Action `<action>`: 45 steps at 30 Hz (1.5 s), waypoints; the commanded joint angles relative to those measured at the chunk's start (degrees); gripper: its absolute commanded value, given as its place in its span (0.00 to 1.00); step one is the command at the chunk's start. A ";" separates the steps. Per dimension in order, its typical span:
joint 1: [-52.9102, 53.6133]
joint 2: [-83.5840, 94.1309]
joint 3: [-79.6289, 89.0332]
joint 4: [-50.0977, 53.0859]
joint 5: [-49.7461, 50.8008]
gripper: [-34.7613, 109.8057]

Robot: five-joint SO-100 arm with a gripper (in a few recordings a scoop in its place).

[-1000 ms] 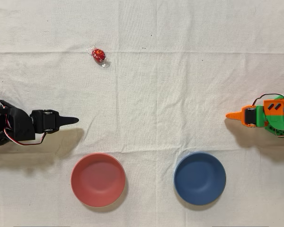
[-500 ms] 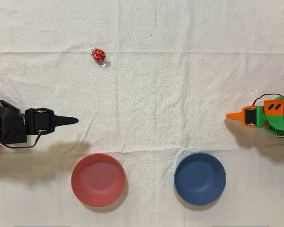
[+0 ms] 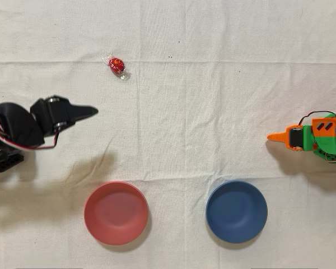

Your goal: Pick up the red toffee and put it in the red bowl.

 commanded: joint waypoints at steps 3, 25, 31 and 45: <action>-5.27 -7.91 -11.16 1.76 -2.02 0.24; -16.00 -28.04 -21.45 2.64 -11.60 0.29; -18.46 -31.55 -19.86 -0.26 -11.51 0.36; -18.54 -39.64 -12.83 -11.87 -14.85 0.40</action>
